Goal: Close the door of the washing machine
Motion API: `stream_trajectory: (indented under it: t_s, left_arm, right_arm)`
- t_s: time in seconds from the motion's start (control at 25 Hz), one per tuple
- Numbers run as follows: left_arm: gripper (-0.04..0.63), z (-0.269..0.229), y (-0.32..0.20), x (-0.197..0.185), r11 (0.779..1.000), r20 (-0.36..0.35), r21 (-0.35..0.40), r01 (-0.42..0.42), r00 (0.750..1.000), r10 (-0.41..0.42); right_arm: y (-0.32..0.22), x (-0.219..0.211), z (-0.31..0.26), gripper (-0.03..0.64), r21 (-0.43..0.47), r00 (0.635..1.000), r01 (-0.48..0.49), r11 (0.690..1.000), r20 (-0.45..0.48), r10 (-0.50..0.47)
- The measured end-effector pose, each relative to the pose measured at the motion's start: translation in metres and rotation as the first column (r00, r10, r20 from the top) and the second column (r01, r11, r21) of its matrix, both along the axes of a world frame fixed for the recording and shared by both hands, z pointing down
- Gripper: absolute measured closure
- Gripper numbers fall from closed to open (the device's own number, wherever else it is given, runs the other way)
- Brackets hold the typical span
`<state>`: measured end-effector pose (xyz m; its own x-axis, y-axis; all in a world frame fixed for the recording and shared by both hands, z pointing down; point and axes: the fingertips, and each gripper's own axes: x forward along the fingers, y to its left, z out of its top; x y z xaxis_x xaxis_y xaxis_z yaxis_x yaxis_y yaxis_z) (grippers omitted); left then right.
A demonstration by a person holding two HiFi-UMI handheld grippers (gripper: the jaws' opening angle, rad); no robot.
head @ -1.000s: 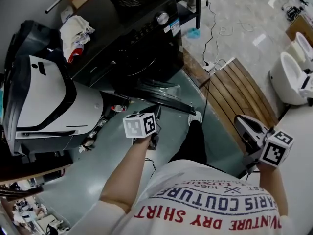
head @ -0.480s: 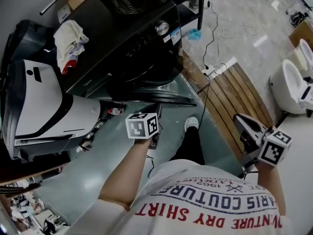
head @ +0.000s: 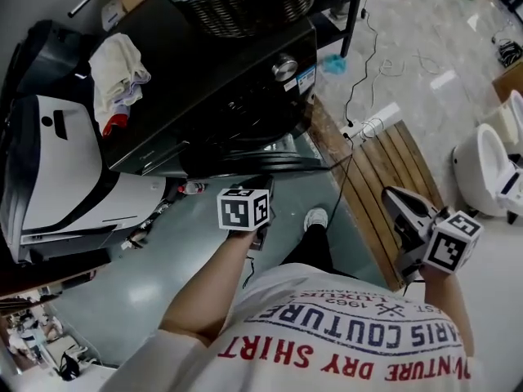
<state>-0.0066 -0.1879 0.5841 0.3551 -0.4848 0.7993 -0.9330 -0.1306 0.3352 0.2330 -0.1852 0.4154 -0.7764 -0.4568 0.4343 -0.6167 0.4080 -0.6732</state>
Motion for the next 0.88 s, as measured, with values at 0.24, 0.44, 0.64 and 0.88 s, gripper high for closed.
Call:
stream_trajectory:
  t_s: [0.24,0.44,0.64,0.88]
  left_arm:
    - [0.571,0.005,-0.027,-0.003,1.0,-0.024,0.011,0.009,1.0,-0.008]
    - [0.571,0.006,-0.053,-0.015,0.997,-0.007,0.058,0.056,0.998,-0.055]
    - [0.571,0.007,-0.072,-0.034,0.984,0.012,0.082,0.156,0.987,-0.157]
    - [0.571,0.0,-0.093,-0.055,0.97,0.052,0.137,0.199,0.977,-0.208]
  right_arm:
    - [-0.03,-0.018,0.001,0.594,-0.011,0.998,0.052,0.999,-0.021,-0.053]
    - [-0.048,-0.032,0.003,0.594,-0.014,0.996,0.082,0.997,-0.022,-0.083]
    - [-0.049,-0.044,0.015,0.594,-0.041,0.993,0.108,0.993,-0.032,-0.11]
    - [-0.054,-0.058,0.014,0.594,-0.049,0.988,0.141,0.989,-0.049,-0.143]
